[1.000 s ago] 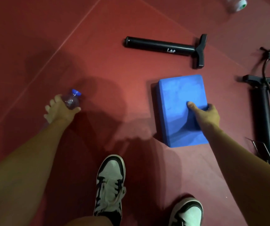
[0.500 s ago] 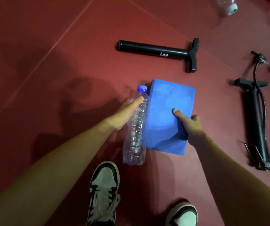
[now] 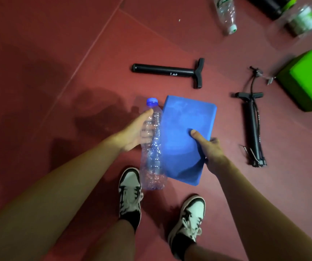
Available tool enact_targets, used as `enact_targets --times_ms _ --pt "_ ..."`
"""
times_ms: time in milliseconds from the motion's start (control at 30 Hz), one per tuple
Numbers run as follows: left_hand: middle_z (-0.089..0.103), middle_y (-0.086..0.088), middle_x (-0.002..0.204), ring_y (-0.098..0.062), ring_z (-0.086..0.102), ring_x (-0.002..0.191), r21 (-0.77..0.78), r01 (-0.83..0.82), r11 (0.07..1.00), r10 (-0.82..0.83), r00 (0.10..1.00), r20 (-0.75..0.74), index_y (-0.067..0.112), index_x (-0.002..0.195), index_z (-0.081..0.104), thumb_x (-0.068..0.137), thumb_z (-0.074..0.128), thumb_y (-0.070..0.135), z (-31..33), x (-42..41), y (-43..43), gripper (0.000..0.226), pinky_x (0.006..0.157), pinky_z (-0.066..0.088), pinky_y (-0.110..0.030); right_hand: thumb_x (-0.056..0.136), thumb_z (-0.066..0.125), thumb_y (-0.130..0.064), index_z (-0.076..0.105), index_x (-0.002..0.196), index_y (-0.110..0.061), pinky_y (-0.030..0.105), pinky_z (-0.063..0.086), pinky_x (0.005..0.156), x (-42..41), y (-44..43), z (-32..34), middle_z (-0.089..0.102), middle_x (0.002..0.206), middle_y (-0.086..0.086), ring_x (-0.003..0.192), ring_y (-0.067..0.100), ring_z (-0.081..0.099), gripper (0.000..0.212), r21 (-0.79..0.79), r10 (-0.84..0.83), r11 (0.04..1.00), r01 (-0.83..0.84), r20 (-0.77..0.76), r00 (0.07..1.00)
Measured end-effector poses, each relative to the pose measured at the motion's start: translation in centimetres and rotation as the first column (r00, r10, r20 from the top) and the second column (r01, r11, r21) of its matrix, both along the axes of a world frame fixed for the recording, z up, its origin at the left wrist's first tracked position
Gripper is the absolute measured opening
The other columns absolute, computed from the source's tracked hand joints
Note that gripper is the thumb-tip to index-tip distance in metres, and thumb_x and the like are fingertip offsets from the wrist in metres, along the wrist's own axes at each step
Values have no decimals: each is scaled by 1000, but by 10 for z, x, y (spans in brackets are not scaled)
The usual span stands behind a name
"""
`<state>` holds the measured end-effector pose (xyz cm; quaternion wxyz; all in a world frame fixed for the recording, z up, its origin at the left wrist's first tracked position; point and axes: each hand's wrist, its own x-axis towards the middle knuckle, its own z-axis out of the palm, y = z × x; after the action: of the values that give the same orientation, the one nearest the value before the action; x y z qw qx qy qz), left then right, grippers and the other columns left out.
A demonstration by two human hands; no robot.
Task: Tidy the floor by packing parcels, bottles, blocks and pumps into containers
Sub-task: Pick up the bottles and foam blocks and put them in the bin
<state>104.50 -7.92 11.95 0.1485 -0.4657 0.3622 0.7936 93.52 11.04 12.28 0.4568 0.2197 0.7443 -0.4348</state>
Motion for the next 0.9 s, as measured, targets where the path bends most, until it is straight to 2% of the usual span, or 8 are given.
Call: enact_targets --times_ms 100,200,300,433,567,667,800,900 --pt "58 -6 88 -19 59 76 12 5 1000 -6 999 48 17 95 55 95 41 46 80 14 -12 33 68 53 -30 69 83 -31 60 72 -13 21 44 51 10 -6 83 64 77 3 61 14 60 30 31 7 1000 -6 -36 999" --pt "57 -6 84 -20 58 74 0 -83 997 83 993 83 17 91 57 96 41 44 167 33 -25 32 54 56 -24 52 88 -36 61 89 -4 20 40 44 18 -17 170 63 80 6 61 18 57 56 70 -21 997 26 -65 998" --pt "55 -4 79 -15 59 64 -69 -110 991 119 983 139 19 87 54 96 42 43 253 53 -30 29 49 54 -22 62 87 -33 54 114 3 28 46 60 25 -23 250 64 106 14 83 25 61 72 85 -33 995 42 -110 993" --pt "59 -5 84 -16 63 64 -101 -274 956 282 956 77 18 92 54 95 42 45 340 78 -29 30 53 56 -22 65 85 -36 38 120 -2 44 50 91 36 -23 335 54 118 11 104 29 59 80 79 -35 996 46 -127 991" --pt "59 -6 89 -20 61 74 -116 -434 893 439 899 15 13 102 53 95 42 44 403 95 -16 34 52 56 -24 72 82 -30 27 115 -15 37 45 83 45 -17 397 47 114 4 97 25 54 71 -34 -64 998 60 -132 989" --pt "58 -6 90 -20 61 76 -158 -496 854 498 867 -33 10 109 52 95 42 45 435 108 -5 39 58 57 -27 62 83 -33 27 135 -25 36 42 80 50 -10 428 49 120 -1 100 23 55 93 -170 -20 985 -5 -143 990" --pt "57 -5 90 -20 60 77 -227 -575 786 564 817 -115 14 98 54 96 40 44 469 128 19 34 65 55 -28 70 81 -27 48 118 -30 35 51 75 51 5 454 61 118 1 95 24 62 59 -302 78 946 -117 -137 987" --pt "57 -3 87 -16 64 68 -264 -613 745 599 788 -142 17 91 53 97 38 44 492 145 38 32 56 56 -23 72 80 -26 59 111 -28 47 54 89 52 11 466 67 117 5 102 30 66 45 -331 184 916 -226 -154 971"
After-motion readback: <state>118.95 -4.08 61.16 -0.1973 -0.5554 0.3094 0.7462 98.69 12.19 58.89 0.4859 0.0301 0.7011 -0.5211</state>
